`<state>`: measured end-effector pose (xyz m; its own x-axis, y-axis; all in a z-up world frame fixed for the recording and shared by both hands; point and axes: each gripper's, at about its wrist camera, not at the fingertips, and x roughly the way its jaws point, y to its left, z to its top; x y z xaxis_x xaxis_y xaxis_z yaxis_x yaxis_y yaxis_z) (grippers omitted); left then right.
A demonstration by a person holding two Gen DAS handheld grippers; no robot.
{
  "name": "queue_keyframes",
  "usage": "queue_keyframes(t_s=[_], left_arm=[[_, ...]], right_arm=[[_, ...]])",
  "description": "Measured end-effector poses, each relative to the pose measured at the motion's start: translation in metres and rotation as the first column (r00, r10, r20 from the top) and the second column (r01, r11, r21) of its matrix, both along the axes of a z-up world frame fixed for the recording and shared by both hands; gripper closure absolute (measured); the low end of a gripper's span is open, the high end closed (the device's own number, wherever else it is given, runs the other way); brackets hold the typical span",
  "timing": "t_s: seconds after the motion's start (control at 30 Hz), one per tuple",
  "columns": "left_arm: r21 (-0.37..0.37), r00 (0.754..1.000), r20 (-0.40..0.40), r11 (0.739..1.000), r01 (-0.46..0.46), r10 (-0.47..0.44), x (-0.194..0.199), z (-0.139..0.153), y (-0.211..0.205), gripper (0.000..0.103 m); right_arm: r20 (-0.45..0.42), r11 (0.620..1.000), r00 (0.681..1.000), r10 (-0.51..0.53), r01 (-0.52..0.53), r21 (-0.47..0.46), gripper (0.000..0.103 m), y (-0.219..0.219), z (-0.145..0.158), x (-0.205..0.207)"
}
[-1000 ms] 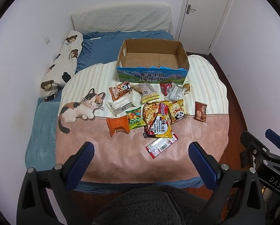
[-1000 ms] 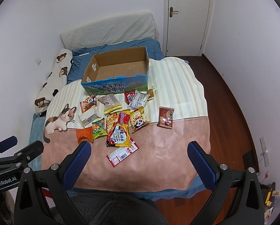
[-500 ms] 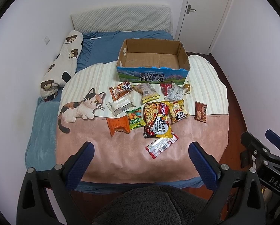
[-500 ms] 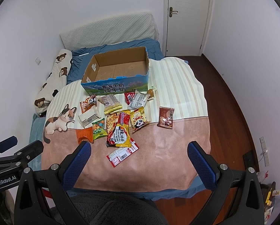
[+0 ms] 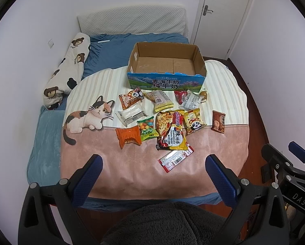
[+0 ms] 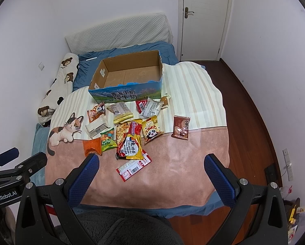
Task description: Organize snacks
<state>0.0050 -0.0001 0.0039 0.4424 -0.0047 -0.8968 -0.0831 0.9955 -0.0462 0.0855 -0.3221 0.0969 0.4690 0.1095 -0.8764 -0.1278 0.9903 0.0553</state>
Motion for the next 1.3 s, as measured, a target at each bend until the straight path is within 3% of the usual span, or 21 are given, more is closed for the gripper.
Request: queue_keyframes(t_s=[1.3], left_arm=[[0.001, 1.0, 0.011, 1.0, -0.005, 0.005, 0.008, 0.003, 0.015, 0.0]], right_arm=[[0.003, 1.0, 1.0, 0.003, -0.003, 0.004, 0.0, 0.011, -0.003, 0.004]])
